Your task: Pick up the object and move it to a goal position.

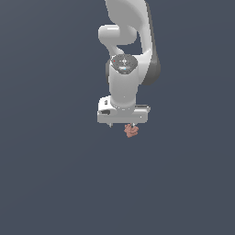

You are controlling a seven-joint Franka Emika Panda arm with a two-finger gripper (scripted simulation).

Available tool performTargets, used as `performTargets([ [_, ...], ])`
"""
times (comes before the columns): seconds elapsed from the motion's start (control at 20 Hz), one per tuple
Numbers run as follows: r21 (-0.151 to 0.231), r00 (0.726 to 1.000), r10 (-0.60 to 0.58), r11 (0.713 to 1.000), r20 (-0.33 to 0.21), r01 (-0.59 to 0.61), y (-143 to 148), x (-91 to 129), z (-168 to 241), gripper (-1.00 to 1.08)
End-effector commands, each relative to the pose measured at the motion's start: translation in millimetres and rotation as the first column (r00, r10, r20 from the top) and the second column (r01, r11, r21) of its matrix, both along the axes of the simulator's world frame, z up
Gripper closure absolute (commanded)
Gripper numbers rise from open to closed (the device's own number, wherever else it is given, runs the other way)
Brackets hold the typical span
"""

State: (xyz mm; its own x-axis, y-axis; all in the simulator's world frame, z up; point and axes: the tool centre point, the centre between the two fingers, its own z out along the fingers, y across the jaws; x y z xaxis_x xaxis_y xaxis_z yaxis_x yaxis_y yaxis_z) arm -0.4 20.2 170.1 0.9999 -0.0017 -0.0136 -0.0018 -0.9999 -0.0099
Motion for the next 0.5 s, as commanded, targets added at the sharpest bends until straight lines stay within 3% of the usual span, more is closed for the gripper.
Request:
performTargets([
  [0.0, 0.000, 1.000, 0.000, 1.000, 0.000, 0.000, 0.0, 0.0, 0.0, -0.92],
  [0.45, -0.021, 1.000, -0.012, 1.000, 0.003, 0.013, -17.8, 4.5, -4.8, -0.92],
])
